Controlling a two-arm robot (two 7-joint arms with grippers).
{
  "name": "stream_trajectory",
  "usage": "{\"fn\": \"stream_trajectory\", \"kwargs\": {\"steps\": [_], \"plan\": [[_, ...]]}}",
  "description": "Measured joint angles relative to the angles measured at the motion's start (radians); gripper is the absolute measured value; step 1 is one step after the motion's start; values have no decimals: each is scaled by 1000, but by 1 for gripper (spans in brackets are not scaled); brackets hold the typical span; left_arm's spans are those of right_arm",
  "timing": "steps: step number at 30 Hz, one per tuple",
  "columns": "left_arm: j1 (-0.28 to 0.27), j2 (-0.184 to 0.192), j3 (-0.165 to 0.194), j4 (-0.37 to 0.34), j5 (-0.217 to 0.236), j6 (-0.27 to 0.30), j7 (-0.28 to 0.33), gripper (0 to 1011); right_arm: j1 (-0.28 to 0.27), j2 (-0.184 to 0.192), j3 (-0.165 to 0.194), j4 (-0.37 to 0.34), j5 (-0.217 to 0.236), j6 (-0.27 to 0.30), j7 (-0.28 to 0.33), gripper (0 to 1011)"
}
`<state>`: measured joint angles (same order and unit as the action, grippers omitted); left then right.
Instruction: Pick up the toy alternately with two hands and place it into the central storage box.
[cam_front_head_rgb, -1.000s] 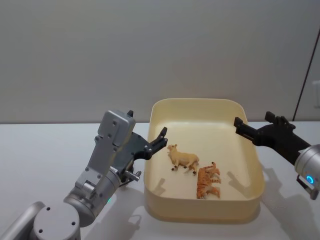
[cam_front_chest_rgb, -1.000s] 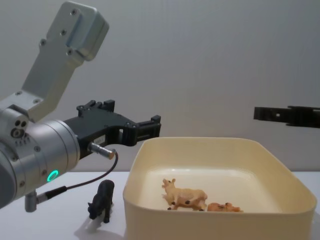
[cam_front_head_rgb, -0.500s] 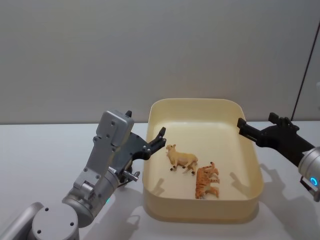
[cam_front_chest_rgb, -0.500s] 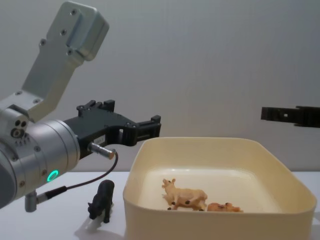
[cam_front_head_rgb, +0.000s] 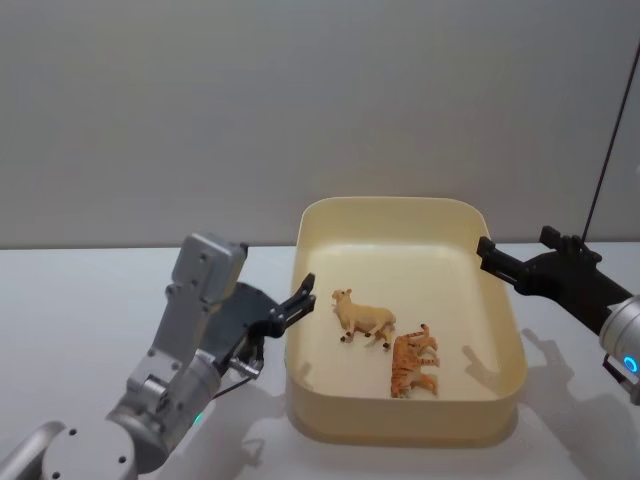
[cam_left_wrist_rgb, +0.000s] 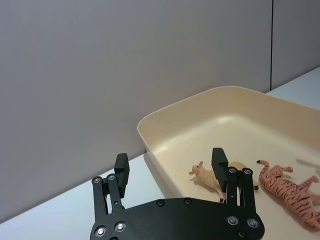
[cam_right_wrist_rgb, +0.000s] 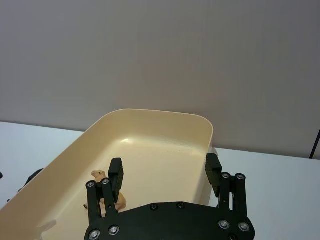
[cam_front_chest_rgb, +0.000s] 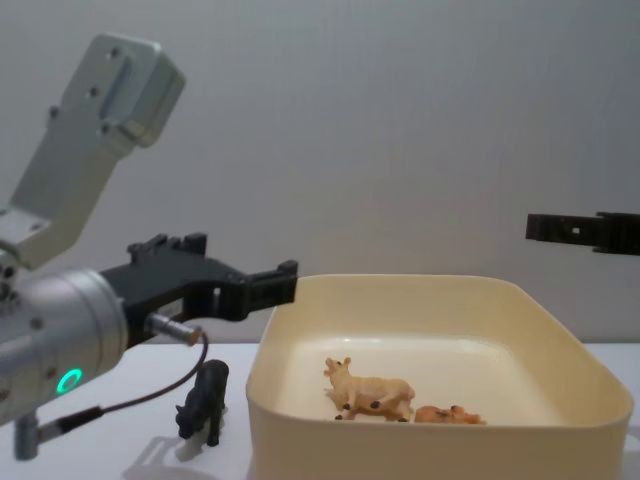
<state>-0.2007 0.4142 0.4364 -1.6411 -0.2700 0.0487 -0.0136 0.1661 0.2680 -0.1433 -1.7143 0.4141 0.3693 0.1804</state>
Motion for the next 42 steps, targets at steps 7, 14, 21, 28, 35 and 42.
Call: {"fn": "stream_trajectory", "kwargs": {"steps": [7, 14, 21, 28, 35, 42], "plan": [[36, 25, -9, -22, -46, 11, 22, 1001, -1, 1, 1, -1, 1, 0, -1, 1001], [68, 48, -18, -36, -86, 30, 43, 1001, -2, 1, 1, -2, 1, 0, -1, 1001], [79, 56, -25, -38, -103, 68, 45, 1001, -2, 2, 1, -3, 1, 0, -2, 1001], [78, 57, -32, -17, -115, 111, 31, 1001, -3, 2, 1, -3, 1, 0, -2, 1001], [66, 54, -40, 21, -122, 132, 3, 1001, -3, 2, 1, -3, 1, 0, -2, 1001], [48, 46, -48, 74, -131, 133, -31, 1001, -2, 2, 1, -3, 1, 0, -2, 1001]]}}
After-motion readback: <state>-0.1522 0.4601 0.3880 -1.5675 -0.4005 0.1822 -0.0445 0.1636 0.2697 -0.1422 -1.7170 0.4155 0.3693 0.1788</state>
